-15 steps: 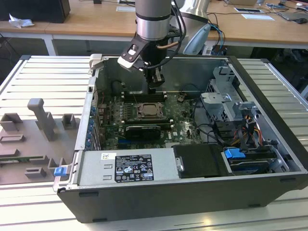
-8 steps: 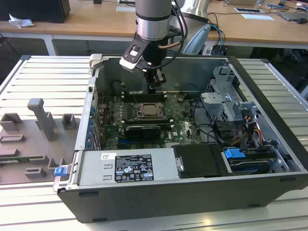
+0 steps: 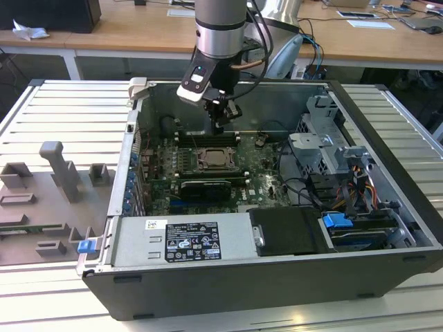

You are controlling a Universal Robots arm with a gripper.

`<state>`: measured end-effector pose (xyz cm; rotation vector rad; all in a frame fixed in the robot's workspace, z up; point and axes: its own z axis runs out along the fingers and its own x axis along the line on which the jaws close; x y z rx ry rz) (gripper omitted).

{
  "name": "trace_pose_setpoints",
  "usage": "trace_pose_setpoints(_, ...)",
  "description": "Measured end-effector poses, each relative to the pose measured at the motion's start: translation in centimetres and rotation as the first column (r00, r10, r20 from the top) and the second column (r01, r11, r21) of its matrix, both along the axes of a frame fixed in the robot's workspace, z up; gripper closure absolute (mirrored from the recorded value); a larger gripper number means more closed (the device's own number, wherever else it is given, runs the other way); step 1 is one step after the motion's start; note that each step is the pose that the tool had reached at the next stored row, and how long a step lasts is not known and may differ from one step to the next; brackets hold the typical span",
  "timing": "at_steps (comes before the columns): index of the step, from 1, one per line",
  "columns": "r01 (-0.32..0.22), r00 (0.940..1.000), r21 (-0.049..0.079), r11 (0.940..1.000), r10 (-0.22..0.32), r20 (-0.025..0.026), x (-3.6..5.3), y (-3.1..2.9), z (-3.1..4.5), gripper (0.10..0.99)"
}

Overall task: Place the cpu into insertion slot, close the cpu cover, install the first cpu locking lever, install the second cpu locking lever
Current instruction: 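Install the first cpu locking lever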

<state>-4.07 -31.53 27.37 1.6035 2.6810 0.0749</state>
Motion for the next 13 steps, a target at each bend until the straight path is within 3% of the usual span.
trace_pose_setpoints(6, -0.087, 0.9961, 0.0, 0.9962, 0.087, -0.0103, 0.0, 0.0, -0.04, 0.98)
trace_pose_setpoints(10, -0.196, 0.9805, 0.0, 0.9806, 0.196, -0.0117, 0.0, 0.0, -0.05, 0.98)
trace_pose_setpoints(13, -0.226, 0.974, 0.0, 0.9741, 0.226, -0.0116, 0.0, 0.0, -0.05, 0.98)
